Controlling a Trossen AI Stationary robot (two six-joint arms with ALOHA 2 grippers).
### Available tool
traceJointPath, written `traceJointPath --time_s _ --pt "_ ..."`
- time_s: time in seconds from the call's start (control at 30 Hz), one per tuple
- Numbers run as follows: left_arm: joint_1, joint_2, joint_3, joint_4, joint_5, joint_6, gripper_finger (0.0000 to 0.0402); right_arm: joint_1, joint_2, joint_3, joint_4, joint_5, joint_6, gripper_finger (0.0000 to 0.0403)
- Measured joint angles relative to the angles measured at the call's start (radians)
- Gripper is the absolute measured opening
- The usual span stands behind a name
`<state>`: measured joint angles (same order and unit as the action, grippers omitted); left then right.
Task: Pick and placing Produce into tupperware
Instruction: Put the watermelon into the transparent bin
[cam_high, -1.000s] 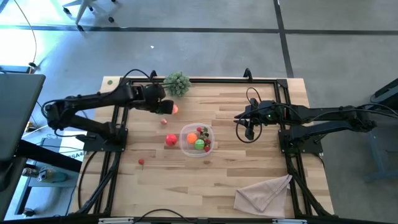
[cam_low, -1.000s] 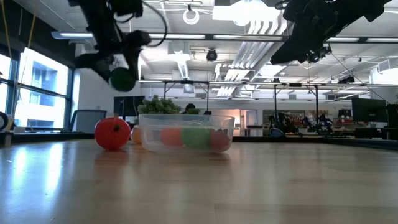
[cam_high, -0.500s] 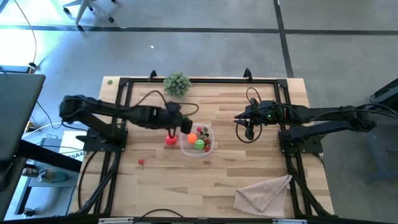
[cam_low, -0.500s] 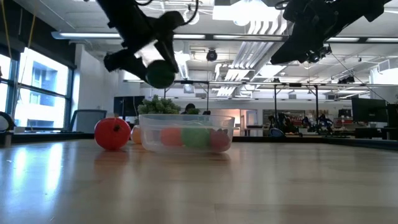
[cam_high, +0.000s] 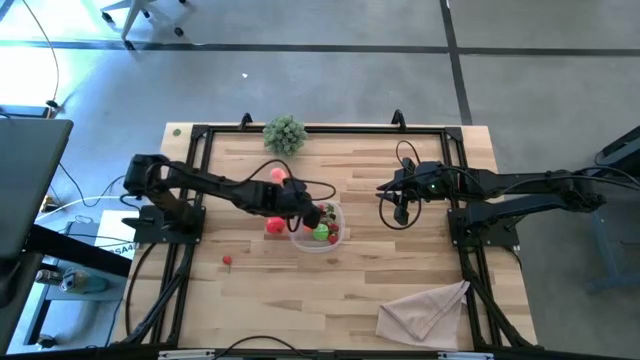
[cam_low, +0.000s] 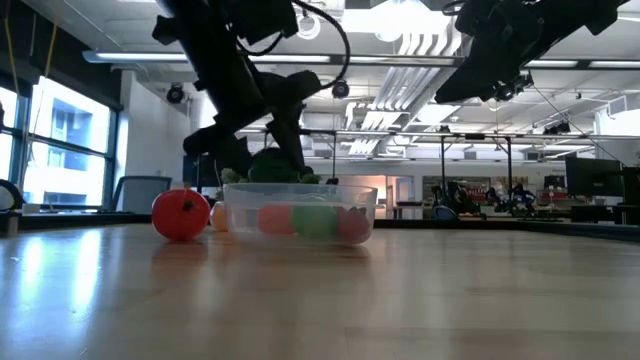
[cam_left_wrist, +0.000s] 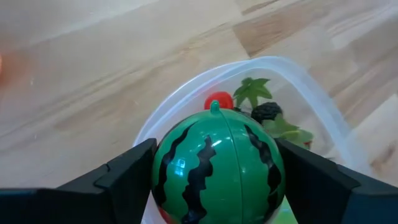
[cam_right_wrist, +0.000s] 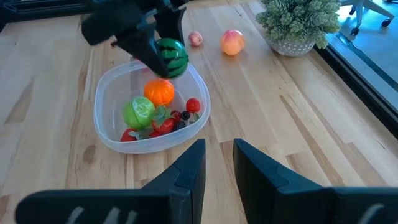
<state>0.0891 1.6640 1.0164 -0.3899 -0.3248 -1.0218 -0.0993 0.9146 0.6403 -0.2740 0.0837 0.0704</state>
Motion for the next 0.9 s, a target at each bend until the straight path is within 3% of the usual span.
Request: traceJointPath --time_s 0.9 --pt "0.0 0.088 0.0 0.023 0.032 -0.004 0.0302 0.0 0.0 0.0 -0.003 0.0 0.0 0.0071"
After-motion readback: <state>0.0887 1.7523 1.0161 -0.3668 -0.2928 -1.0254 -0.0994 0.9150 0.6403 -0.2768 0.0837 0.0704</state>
